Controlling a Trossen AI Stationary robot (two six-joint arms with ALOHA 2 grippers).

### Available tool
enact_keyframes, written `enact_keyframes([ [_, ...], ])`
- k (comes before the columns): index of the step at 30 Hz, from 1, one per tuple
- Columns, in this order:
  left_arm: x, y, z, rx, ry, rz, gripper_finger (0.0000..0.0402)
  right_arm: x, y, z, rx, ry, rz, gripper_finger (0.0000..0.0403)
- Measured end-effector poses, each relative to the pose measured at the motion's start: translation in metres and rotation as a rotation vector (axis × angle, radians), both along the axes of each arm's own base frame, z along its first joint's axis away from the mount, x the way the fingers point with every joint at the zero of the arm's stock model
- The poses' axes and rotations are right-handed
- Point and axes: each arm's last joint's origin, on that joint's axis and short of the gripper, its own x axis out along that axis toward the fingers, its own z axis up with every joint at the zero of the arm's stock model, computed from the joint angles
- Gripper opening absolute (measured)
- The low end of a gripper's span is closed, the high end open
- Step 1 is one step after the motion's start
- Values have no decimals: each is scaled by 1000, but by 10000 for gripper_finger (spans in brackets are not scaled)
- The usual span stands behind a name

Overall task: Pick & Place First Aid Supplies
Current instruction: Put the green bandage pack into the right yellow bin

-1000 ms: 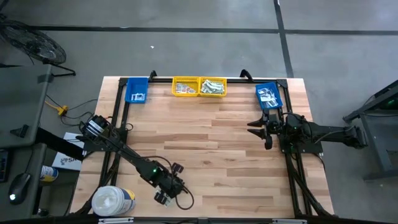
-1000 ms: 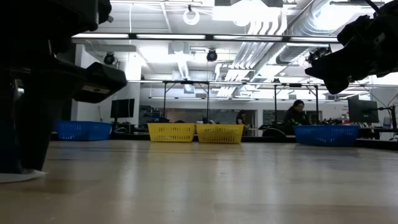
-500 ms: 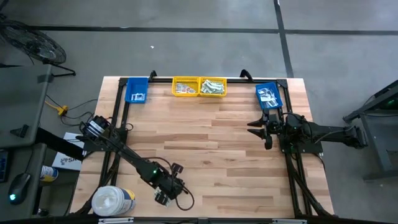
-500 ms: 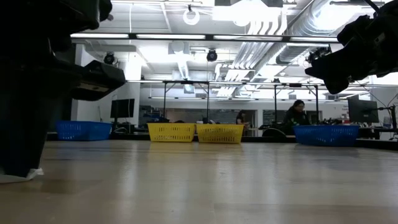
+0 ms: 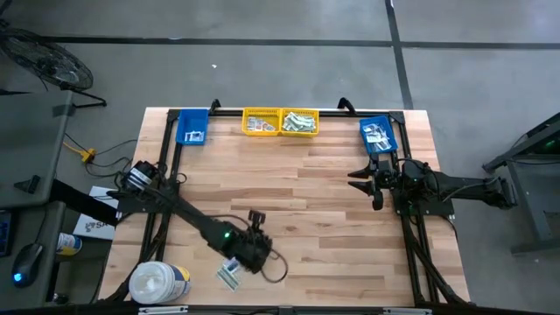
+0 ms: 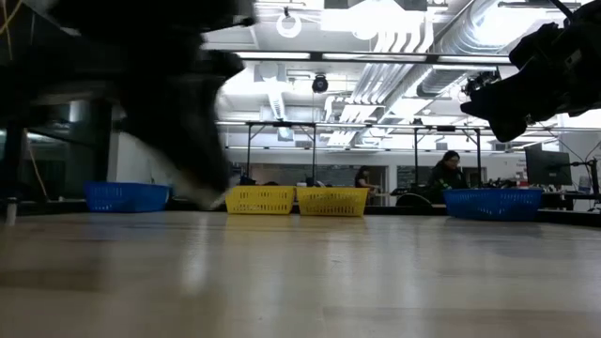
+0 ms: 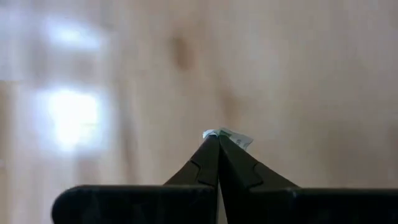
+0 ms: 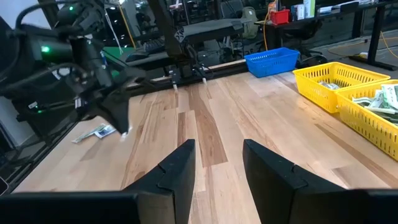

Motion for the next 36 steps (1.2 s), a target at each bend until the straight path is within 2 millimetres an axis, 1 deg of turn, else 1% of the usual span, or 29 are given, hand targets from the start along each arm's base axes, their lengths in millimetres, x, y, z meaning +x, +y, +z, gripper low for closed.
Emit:
enact_keyframes([
  [5, 20, 29, 9, 44, -57, 114, 0, 0, 0, 0, 0, 1, 0, 129],
  [8, 37, 53, 18, 44, -81, 165, 0, 0, 0, 0, 0, 1, 0, 129],
  [11, 52, 83, 26, 46, -99, 208, 0, 0, 0, 0, 0, 1, 0, 129],
  [16, 78, 138, 50, 23, -164, 245, 0, 0, 0, 0, 0, 0, 0, 129],
  [21, 95, 199, 70, -22, -279, 283, 0, 0, 0, 0, 0, 0, 0, 129],
  [25, 98, 251, 80, -96, -383, 336, 0, 0, 0, 0, 0, 0, 0, 129],
  [29, 93, 300, 87, -163, -500, 427, 0, 0, 0, 0, 0, 0, 0, 129],
  [32, 86, 331, 88, -202, -556, 486, 0, 0, 0, 0, 0, 0, 0, 129],
  [36, 75, 365, 93, -257, -644, 575, 0, 0, 0, 0, 0, 0, 0, 129],
])
